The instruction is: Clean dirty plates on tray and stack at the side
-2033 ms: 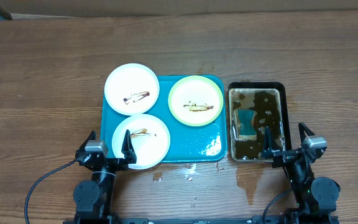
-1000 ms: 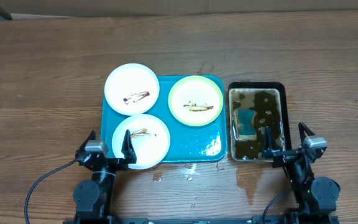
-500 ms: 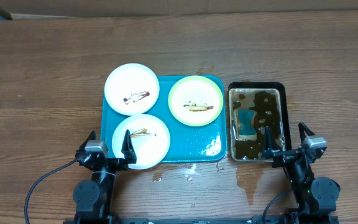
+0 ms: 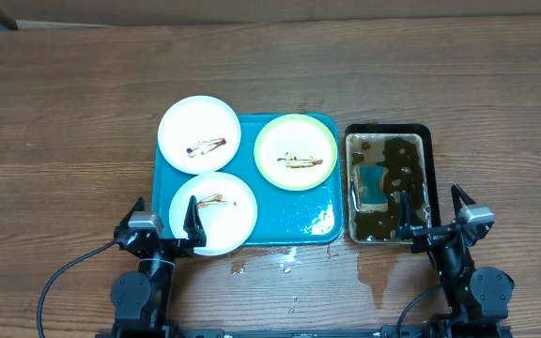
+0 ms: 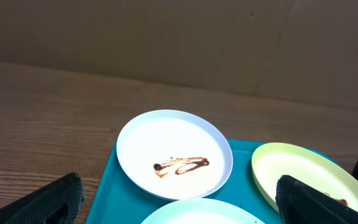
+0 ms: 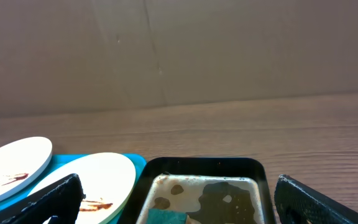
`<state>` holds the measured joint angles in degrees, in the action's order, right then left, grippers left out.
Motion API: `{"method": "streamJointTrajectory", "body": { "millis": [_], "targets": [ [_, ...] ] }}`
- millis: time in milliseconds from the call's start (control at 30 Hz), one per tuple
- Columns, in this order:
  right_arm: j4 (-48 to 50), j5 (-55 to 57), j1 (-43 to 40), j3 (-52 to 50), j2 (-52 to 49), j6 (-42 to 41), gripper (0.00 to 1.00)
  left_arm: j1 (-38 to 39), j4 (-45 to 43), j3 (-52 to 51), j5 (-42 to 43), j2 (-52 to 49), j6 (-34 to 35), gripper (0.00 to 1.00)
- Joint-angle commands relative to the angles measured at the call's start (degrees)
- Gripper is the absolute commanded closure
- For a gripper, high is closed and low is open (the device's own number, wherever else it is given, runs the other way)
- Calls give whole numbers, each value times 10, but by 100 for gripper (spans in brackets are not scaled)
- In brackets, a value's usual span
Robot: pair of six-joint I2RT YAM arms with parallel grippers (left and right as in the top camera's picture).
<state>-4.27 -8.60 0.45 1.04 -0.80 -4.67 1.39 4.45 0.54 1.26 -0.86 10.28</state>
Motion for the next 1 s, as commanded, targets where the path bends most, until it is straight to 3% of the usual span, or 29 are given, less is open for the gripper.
{"method": "streamJointTrajectory", "body": {
  "millis": [0,600,700,867,967],
  "targets": [
    [3,-1,-2,-6,4,2,0,-1,0,-3,2,5,-9,0],
    [3,-1,-2,-6,4,2,0,-1,0,-3,-1,5,-10,0],
    [5,-1,-2,-6,4,-2,0,-1,-6,-2,7,5,23,0],
    [2,-5,-2,-2,4,-75,0,-1,25,21,37,5,39,0],
    [-14,-11,-2,13,4,-78,0,-1,67,57,37,5,39,0]
  ]
}}
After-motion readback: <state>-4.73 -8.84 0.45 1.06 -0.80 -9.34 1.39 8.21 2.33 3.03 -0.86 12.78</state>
